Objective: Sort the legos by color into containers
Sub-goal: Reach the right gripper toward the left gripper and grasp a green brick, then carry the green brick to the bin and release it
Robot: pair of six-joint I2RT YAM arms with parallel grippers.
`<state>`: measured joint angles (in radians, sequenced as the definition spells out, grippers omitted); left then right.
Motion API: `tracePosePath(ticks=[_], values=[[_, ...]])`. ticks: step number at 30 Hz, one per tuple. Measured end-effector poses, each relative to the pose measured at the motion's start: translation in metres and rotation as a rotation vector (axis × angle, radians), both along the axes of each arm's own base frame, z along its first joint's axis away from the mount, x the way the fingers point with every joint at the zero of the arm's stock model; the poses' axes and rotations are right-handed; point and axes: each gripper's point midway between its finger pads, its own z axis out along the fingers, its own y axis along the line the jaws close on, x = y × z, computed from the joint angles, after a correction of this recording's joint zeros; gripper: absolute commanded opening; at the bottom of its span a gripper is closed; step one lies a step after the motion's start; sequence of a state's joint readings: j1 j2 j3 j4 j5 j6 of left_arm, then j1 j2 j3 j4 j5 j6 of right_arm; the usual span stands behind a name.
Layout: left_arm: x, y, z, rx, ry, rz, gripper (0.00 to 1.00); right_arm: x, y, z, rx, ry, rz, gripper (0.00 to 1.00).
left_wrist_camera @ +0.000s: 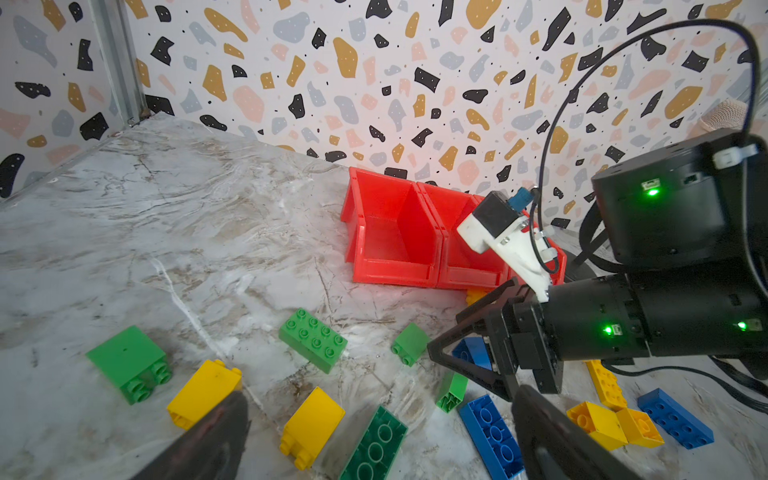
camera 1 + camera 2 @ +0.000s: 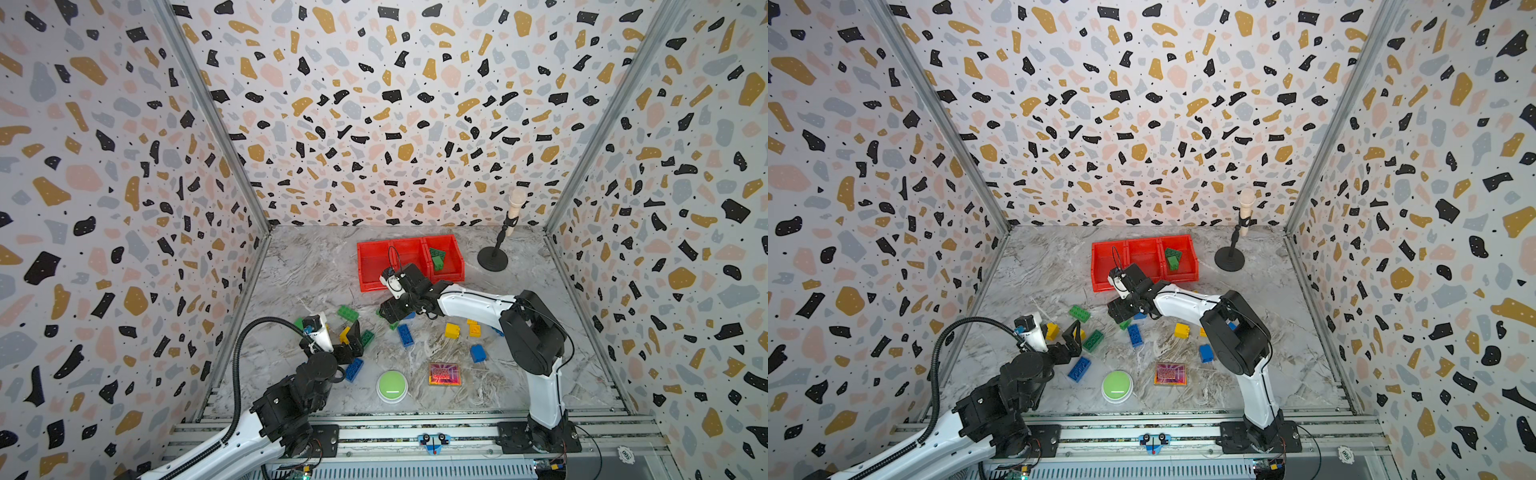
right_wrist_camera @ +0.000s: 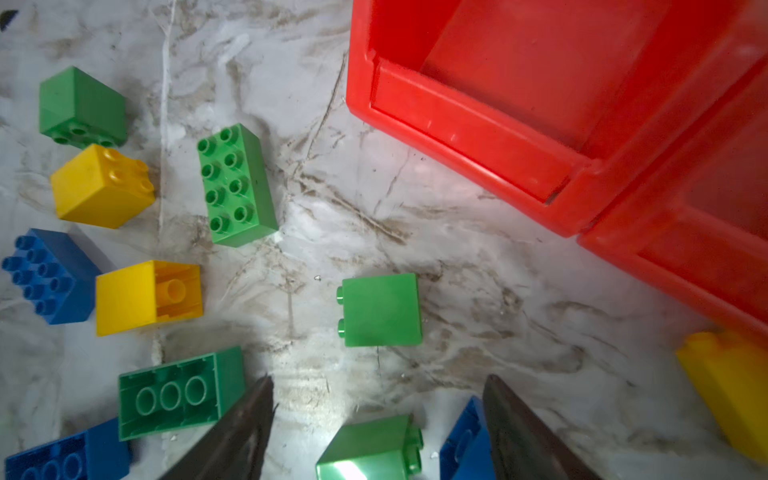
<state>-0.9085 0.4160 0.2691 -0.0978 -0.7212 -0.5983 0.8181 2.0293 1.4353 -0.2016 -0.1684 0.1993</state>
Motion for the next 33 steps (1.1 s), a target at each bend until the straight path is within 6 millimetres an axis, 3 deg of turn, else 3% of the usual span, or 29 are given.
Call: tracePosePath(ticks=[5,12,20,24,30,33], values=[[-0.002,0.002,-0.007,0.006,0.011,0.002,1.0,0.005,0.012,-0.007,-0.022,-0.01,0.02,0.78],[-0.003,0.004,-0.009,0.01,0.012,0.007,1.0,0.019,0.023,-0.019,-0.074,-0.035,0.026,0.66],[-0.004,0.009,-0.017,0.023,0.016,0.02,1.0,0.009,0.023,-0.038,-0.148,-0.024,0.046,0.56],[-0.004,0.009,-0.018,0.026,0.018,0.02,1.0,0.01,0.024,-0.038,-0.156,-0.028,0.047,0.45],[-0.002,0.007,-0.017,0.038,0.014,0.016,1.0,0.015,0.02,-0.035,-0.174,-0.048,0.025,0.42],[0.001,0.002,-0.019,0.075,0.021,0.007,1.0,0.023,0.01,-0.018,-0.161,-0.071,-0.005,0.42]])
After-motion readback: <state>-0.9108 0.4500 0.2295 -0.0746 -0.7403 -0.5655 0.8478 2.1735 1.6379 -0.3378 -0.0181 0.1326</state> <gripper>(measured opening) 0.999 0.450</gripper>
